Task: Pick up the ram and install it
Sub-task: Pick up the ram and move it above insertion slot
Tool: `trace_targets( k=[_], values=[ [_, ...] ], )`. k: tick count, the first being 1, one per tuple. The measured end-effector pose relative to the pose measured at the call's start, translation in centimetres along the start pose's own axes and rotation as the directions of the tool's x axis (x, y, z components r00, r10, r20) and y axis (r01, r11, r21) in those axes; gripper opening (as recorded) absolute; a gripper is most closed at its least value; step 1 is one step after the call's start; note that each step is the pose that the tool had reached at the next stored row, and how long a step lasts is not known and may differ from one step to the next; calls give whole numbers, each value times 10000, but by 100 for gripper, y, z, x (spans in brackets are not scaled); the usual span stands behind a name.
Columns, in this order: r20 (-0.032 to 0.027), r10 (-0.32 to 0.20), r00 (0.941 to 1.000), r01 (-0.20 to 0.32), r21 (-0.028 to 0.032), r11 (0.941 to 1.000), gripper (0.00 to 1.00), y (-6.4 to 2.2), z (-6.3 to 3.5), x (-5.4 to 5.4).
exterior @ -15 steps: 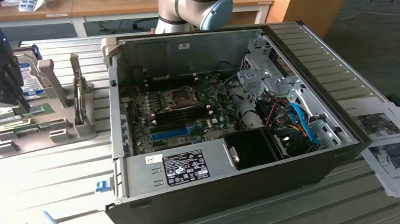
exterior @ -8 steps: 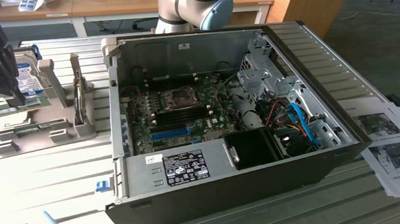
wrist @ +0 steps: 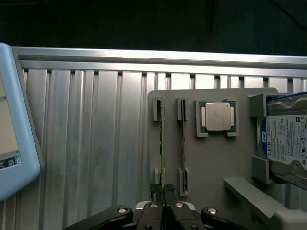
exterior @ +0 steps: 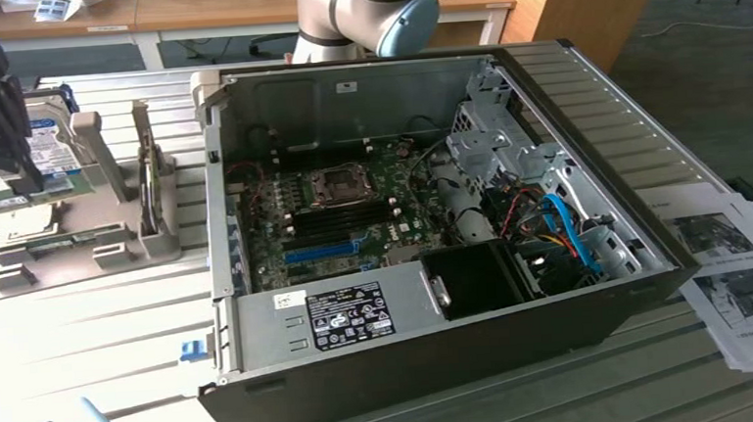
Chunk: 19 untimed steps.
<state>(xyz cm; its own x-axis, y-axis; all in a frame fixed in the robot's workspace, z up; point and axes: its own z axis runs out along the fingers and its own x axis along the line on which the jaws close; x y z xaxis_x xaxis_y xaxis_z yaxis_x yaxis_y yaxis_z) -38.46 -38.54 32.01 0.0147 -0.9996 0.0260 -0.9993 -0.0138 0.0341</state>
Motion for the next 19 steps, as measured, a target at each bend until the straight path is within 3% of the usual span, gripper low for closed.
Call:
trace_targets(
  k=[19],
  values=[
    [1, 22, 10000, -22, -27, 10000, 11, -17, -229, 6]
  ],
)
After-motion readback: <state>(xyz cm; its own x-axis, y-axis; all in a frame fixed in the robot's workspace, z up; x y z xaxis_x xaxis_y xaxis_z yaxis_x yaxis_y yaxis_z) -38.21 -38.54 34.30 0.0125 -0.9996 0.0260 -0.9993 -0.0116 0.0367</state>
